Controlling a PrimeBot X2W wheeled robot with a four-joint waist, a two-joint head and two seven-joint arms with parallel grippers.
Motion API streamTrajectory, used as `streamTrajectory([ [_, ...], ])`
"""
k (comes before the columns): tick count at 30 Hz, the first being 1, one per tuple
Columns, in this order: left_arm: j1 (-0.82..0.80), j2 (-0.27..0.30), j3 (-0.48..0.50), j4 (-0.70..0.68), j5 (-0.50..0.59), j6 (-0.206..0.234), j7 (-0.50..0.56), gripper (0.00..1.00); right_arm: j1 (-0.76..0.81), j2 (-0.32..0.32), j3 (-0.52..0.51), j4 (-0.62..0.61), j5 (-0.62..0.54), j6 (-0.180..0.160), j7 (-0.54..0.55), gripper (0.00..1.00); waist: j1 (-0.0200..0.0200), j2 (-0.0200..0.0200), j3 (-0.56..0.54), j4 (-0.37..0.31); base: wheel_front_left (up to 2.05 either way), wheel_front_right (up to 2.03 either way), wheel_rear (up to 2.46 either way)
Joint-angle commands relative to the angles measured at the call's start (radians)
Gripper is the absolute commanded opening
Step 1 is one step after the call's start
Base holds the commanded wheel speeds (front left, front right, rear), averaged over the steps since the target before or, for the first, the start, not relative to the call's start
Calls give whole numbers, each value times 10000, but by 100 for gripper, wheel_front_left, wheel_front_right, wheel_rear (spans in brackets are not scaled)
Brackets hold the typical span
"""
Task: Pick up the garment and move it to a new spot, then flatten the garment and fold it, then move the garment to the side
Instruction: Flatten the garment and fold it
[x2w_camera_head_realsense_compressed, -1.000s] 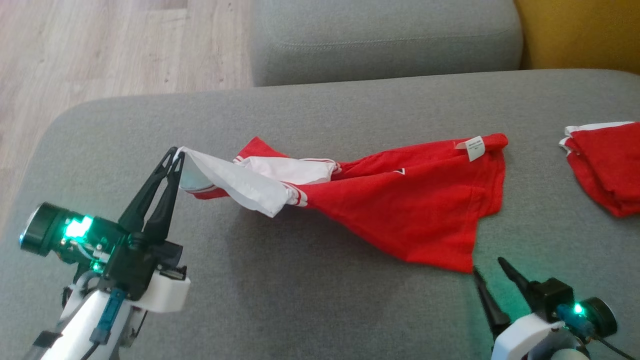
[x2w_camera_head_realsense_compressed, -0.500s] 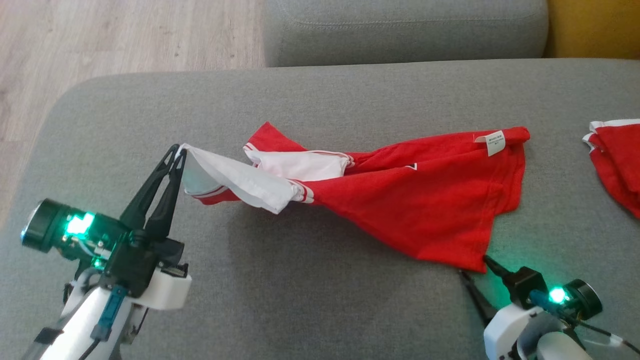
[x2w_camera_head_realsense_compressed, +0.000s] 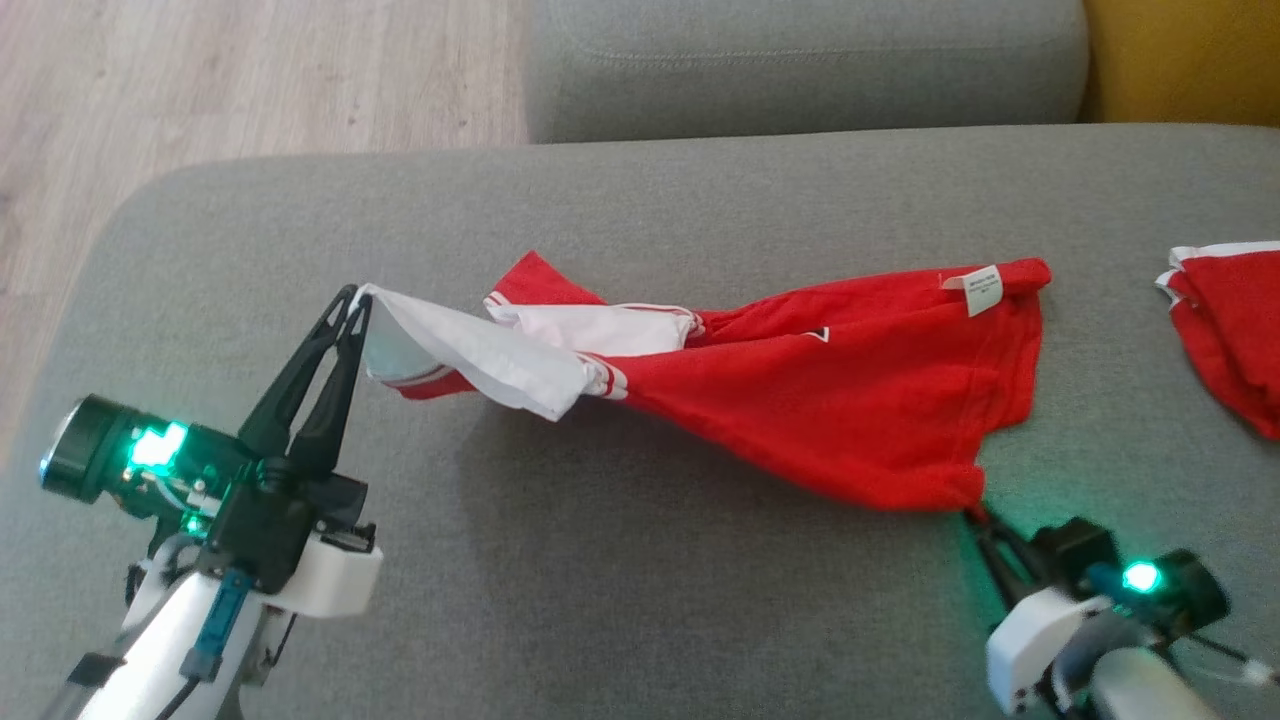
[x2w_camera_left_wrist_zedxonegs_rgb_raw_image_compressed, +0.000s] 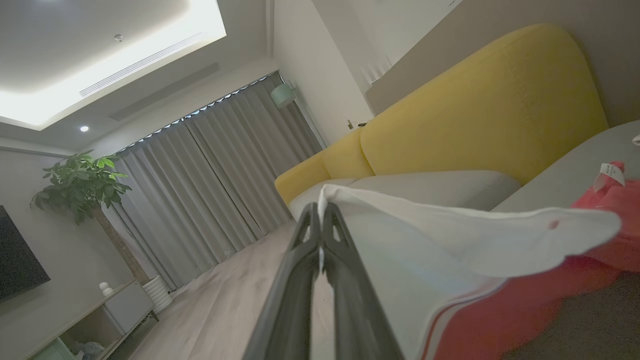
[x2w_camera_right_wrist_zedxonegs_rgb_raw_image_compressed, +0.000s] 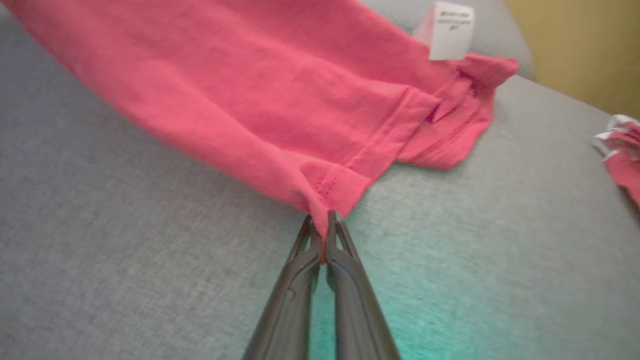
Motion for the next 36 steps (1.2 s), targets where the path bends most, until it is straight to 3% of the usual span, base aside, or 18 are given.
streamTrajectory([
  [1,-607,312,512,-328,3,108,-42,0,-142,-191,40,-291,-10,67,-144,0,0,0,-51,-42,0,0,0],
  [7,-551,479,702,-860,-187,-28,-42,0,-131,-816,-1035,-1829,-292,67,-319,0,0,0,-397,-424,0,0,0],
  [11,-1081,780,803,-1450,-121,-370,-42,0,-255,-1441,-1805,-3920,-395,67,94,0,0,0,-616,-661,0,0,0],
  [17,-2968,1204,1084,-2213,-78,-1085,-27,0,-930,-3082,-2706,-7322,-237,67,1665,0,0,0,-804,-761,0,0,0],
  [21,-4805,1219,1153,-1970,-304,-1804,133,0,-2099,-4406,-2658,-8251,157,67,2479,0,0,0,-846,-696,0,0,0],
  [27,-7101,774,734,165,-844,-2725,317,0,-4271,-5408,-1166,-7235,1461,67,3156,0,0,0,-460,-481,0,0,0],
  [32,-8733,297,77,2353,-944,-2989,136,0,-6224,-5708,442,-5507,2213,67,3158,0,0,0,650,-150,0,0,0],
  [36,-10042,-29,-170,3876,-742,-3003,11,0,-7910,-5484,1371,-4166,2429,67,2794,0,0,0,1653,-68,0,0,0],
])
